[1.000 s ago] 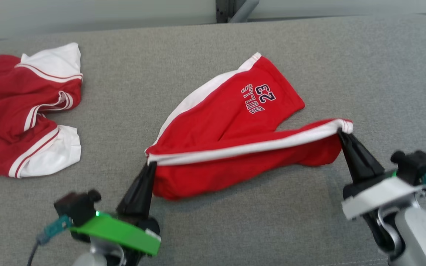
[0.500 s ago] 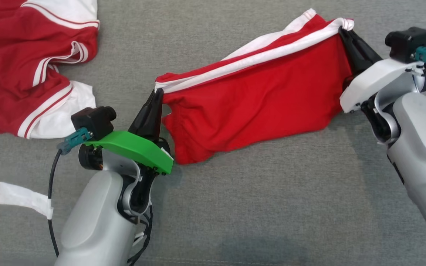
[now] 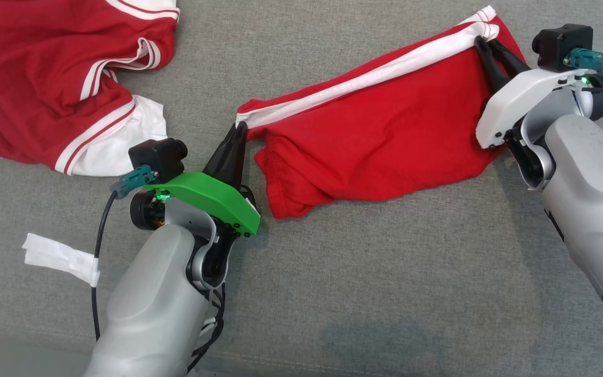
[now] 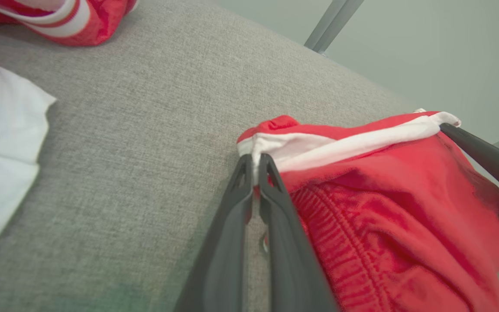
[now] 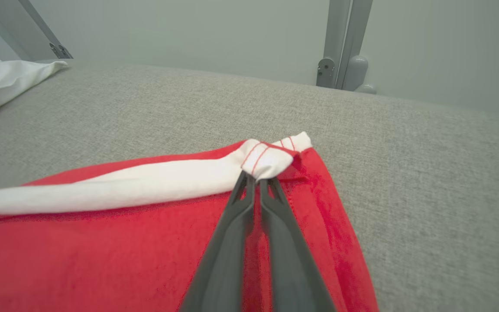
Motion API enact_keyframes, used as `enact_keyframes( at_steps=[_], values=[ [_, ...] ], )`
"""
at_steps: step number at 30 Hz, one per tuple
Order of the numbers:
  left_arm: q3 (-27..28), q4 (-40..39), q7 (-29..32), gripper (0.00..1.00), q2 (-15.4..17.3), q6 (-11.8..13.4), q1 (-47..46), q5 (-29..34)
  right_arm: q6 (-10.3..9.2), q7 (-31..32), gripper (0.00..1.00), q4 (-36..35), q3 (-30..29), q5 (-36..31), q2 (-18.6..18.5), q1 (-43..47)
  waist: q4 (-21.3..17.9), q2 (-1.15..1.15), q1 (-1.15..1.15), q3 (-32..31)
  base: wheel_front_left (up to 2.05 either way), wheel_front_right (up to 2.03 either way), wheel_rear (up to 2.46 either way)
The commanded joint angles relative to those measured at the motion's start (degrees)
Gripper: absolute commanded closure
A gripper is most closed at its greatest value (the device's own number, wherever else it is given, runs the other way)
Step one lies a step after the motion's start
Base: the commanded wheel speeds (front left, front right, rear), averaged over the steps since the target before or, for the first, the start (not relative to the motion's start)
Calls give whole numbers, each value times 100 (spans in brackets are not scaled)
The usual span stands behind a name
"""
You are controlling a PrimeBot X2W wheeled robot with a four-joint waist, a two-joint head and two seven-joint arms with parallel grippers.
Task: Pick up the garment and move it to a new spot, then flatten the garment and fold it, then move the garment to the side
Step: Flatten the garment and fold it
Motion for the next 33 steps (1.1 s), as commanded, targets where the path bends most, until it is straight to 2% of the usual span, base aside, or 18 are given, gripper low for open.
enact_keyframes(
  at_steps=[1,2,5,7,13,17,21,25,28,33],
  values=[
    [-14,53,-36,26,4,-34,-94,-56,-10,-49,0,52,30,46,-16,-53,-42,4,0,-46,0,0,0],
    [-42,95,-47,0,2,-46,-95,-69,-10,-62,0,78,87,44,-33,-56,-57,4,0,-64,0,0,0],
    [-85,132,-119,0,3,-78,1,-98,-10,-134,0,98,282,-72,-155,-54,-110,4,0,-133,0,0,0],
    [-138,74,-319,0,132,-89,139,79,-10,-202,0,40,338,-77,-216,3,-155,4,0,-220,0,0,0],
    [-257,-340,-696,0,424,146,659,565,-10,31,0,-172,500,-87,-436,73,-231,4,0,-317,0,0,0],
    [-242,-898,-810,0,542,279,1048,920,-10,317,0,-244,528,-85,-560,94,-176,4,0,-334,0,0,0],
    [-52,-1601,-836,0,496,346,1399,1321,-10,634,0,-201,524,-66,-619,80,-16,4,0,-254,0,0,0],
    [270,-2227,-834,0,328,258,1754,1788,-10,907,0,-27,533,-58,-583,78,138,4,0,-156,0,0,0],
    [397,-2402,-833,0,213,180,1939,1921,-10,943,0,163,547,-218,-630,41,209,4,0,-141,0,0,0],
    [664,-2545,-835,0,61,-18,2224,2205,-6,975,0,681,423,-309,-416,157,292,4,0,-247,0,0,0]
  ],
)
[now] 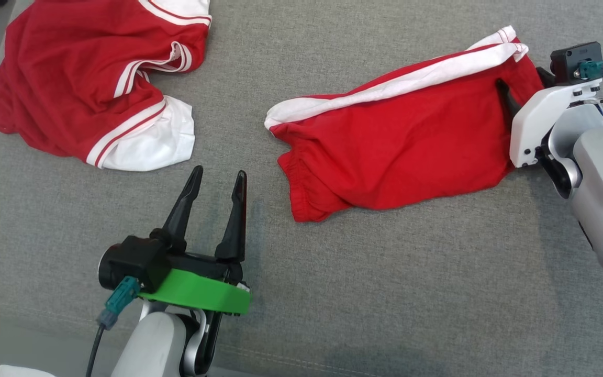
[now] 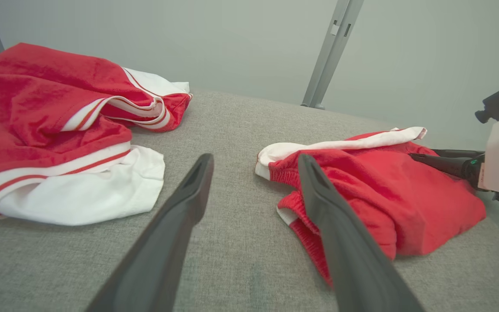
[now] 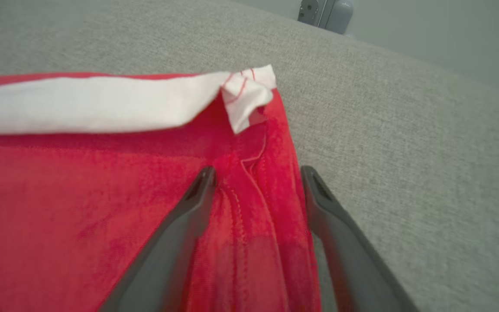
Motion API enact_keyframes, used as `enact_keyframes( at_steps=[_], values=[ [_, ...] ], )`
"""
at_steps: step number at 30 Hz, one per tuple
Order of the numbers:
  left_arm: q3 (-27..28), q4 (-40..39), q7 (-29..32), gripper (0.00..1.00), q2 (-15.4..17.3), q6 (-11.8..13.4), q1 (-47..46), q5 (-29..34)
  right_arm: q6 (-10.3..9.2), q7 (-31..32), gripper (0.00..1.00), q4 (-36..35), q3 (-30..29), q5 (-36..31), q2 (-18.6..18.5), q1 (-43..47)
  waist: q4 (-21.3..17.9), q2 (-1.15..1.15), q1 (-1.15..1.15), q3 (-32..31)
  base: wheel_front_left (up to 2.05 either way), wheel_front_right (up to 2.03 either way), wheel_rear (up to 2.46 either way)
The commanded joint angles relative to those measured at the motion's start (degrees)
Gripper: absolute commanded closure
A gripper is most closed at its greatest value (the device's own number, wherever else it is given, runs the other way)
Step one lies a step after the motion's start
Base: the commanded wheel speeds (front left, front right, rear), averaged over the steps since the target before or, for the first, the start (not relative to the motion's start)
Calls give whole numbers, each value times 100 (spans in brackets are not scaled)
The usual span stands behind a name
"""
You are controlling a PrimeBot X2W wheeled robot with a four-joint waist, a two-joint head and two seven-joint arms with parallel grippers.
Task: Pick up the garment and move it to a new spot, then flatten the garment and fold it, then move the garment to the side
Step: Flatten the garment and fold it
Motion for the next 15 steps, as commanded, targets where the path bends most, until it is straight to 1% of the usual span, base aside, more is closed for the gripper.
enact_keyframes(
  at_steps=[1,2,3,4,7,10,12,15],
  values=[
    [99,-41,-17,0,-43,-60,108,65,0,101,0,229,48,-40,106,212,12,4,0,-93,0,0,0],
    [149,-38,-16,0,-54,-73,165,93,2,167,0,298,68,-1,189,304,-4,4,0,-144,0,0,0],
    [242,0,-16,0,-66,-111,281,151,17,129,82,356,-3,194,366,474,-58,4,0,-264,0,0,0],
    [288,19,-17,0,-74,-121,343,173,18,117,100,369,-21,269,433,549,-104,4,0,-344,0,0,0],
    [408,80,-17,0,-91,-153,564,186,17,-27,100,274,8,510,588,815,-303,4,0,-620,0,0,0],
    [520,112,-17,0,-94,-179,848,253,16,-226,100,-1,-16,887,814,1140,-572,4,0,-938,0,0,0],
    [601,115,-17,0,-94,-188,1079,287,12,-318,100,-236,-61,1169,895,1358,-792,4,0,-1147,0,0,0],
    [738,102,-17,0,-95,-190,1414,344,-2,-387,100,-622,-163,1568,891,1651,-1118,4,0,-1423,0,0,0]
  ],
)
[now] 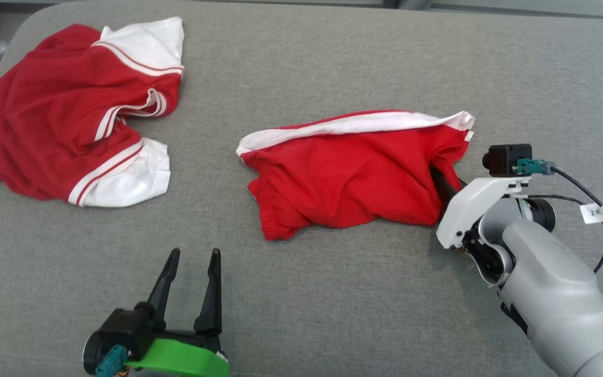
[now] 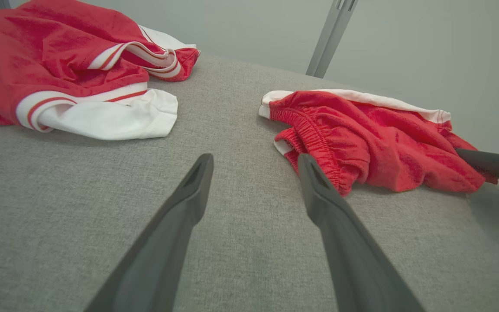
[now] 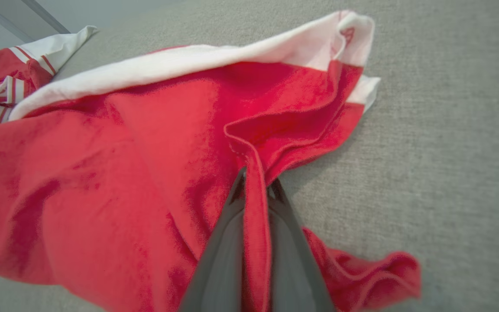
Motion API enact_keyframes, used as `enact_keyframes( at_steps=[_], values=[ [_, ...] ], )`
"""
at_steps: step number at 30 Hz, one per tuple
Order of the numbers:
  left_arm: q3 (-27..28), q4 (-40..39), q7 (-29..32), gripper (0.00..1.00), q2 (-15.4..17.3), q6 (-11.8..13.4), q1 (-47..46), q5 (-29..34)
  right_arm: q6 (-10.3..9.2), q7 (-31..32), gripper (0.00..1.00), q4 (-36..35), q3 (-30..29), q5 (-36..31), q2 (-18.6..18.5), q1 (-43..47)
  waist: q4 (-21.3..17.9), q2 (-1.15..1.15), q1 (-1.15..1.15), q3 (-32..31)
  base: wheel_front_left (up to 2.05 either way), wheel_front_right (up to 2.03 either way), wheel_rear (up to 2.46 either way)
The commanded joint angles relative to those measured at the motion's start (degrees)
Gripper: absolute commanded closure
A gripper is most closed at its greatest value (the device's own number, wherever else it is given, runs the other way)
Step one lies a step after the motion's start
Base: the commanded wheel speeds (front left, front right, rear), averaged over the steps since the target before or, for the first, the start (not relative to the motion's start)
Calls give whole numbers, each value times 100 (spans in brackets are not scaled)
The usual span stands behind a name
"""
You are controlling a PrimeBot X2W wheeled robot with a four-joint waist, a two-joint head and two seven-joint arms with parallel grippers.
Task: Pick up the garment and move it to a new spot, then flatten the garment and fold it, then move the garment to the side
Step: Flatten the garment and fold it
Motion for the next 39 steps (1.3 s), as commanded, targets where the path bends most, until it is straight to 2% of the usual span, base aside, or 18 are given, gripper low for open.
enact_keyframes(
  at_steps=[1,5,10,17,26,31,35,39],
  values=[
    [63,-11,-18,0,6,-36,213,53,-4,28,100,-146,-48,182,-75,254,-703,4,0,-655,0,0,0],
    [151,-36,-18,0,6,-76,489,150,-4,193,100,-519,-106,444,-333,630,-979,4,0,-816,0,0,0],
    [145,-57,-18,0,6,-119,565,178,-4,272,100,-508,-276,522,-554,928,-1031,4,0,-812,0,0,0],
    [86,-28,-19,0,6,-139,657,122,-4,-120,100,0,-691,546,-680,1019,-876,4,0,-828,0,0,0],
    [38,-59,-19,0,5,-95,777,54,-4,-663,100,268,-1296,451,-1269,872,-610,4,0,-986,0,0,0],
    [29,-60,-19,0,5,-65,835,15,-2,-589,100,-406,-1013,208,-1083,823,-562,4,0,-1058,0,0,0],
    [12,-60,-19,0,5,-31,826,21,-2,-260,100,-1149,-535,32,-667,964,-542,4,0,-1083,0,0,0],
    [-17,-46,-19,0,5,-19,773,19,-2,51,100,-1455,-171,-170,-212,1070,-492,4,0,-1065,0,0,0]
  ],
)
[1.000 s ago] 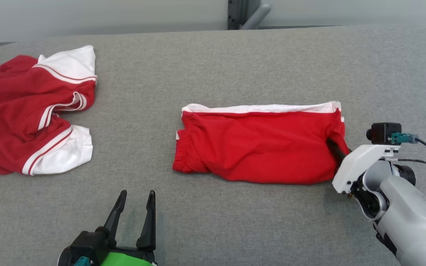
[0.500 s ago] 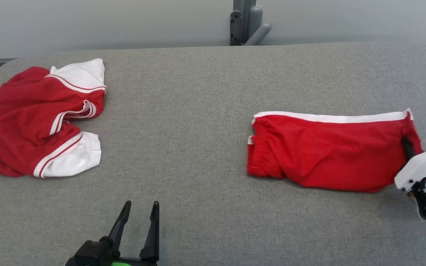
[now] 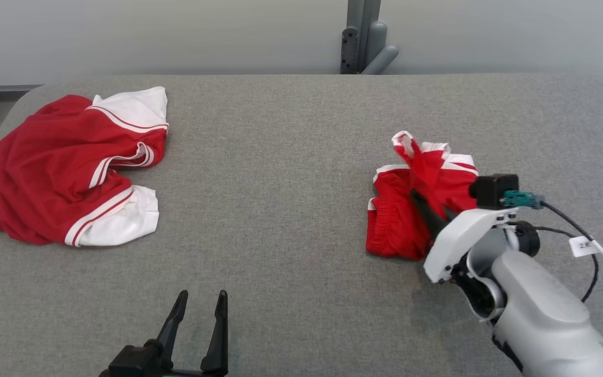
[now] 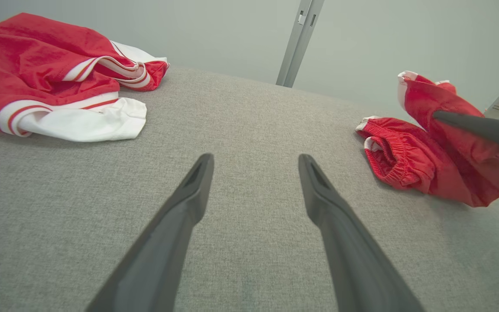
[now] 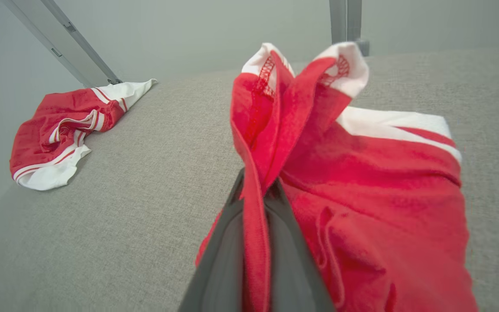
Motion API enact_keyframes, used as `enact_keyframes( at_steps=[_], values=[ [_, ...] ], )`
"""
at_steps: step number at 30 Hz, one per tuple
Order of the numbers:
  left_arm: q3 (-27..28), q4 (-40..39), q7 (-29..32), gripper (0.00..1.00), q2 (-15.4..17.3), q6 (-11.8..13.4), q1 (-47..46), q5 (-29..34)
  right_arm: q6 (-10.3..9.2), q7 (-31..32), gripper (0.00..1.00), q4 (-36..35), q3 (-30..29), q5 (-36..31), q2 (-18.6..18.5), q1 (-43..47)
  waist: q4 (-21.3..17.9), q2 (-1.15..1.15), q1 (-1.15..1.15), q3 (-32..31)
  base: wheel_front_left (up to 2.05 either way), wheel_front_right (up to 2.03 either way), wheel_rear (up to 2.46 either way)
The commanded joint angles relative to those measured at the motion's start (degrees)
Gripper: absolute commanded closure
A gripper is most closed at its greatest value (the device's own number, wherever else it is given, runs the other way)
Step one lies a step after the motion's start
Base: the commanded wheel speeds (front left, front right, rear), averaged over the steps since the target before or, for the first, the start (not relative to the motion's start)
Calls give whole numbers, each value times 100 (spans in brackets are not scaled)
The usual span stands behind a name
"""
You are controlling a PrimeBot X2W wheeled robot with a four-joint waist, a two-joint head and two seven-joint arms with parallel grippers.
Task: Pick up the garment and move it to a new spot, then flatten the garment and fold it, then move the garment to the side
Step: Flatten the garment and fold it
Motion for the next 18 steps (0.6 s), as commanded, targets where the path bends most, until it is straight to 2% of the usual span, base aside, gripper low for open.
enact_keyframes(
  at_steps=[1,7,13,15,16,18],
  values=[
    [-9,4,-18,0,7,14,-12,-19,0,22,100,25,14,-111,37,51,36,4,0,13,0,0,0],
    [-67,94,-18,0,7,16,-102,-37,0,-37,100,605,-128,-589,671,-111,216,4,0,36,0,0,0],
    [-35,148,-18,0,7,33,-54,-64,0,-162,100,1036,-147,-915,948,-136,304,4,0,-12,0,0,0],
    [-15,158,-18,0,7,38,2,-62,0,-200,55,1091,-115,-959,995,-98,288,4,0,-36,0,0,0],
    [-2,159,-18,0,7,45,26,-59,0,-240,0,1086,-83,-960,1017,-70,270,4,0,-51,0,0,0],
    [24,161,-18,0,7,58,73,-71,0,-355,0,1064,-61,-992,1029,-10,224,4,0,-86,0,0,0]
  ],
)
